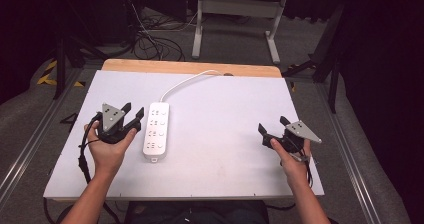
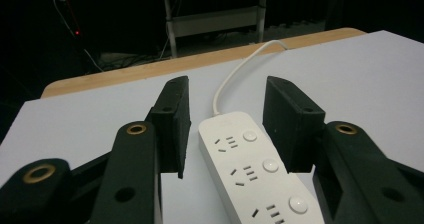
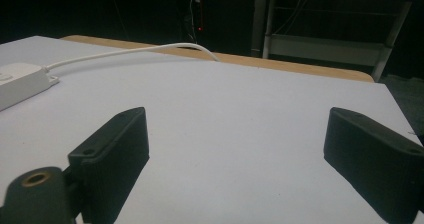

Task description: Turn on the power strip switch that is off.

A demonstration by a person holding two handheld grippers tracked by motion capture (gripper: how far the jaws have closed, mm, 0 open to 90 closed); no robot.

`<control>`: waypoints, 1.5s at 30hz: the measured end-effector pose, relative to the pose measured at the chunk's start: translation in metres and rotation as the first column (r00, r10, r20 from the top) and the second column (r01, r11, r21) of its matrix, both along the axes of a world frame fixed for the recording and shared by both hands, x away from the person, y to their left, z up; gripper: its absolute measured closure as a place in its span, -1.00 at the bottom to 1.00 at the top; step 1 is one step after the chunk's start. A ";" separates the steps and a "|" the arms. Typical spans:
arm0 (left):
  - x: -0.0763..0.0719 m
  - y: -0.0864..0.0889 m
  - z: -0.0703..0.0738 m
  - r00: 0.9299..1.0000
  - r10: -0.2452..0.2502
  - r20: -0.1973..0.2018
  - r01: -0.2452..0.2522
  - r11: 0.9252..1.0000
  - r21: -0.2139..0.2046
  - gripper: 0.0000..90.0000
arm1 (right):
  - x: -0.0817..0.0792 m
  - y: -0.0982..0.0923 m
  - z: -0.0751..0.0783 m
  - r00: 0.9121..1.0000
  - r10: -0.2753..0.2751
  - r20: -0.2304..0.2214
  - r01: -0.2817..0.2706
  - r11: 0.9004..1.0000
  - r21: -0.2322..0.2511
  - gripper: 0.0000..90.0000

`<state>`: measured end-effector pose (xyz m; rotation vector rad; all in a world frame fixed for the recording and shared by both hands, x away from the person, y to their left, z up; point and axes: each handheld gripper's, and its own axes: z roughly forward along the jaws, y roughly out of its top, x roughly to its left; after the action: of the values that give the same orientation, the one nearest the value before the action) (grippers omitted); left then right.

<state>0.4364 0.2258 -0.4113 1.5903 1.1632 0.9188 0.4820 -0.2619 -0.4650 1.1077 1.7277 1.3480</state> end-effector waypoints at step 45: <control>-0.004 0.007 -0.001 0.969 0.218 0.119 -0.219 0.976 -0.004 -0.96 | 0.000 0.001 -0.001 1.000 0.003 -0.002 -0.003 1.000 -0.005 -0.75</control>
<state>0.4324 0.2325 -0.4127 1.4125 1.2683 1.1474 0.4825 -0.2610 -0.4657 1.1045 1.7334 1.3439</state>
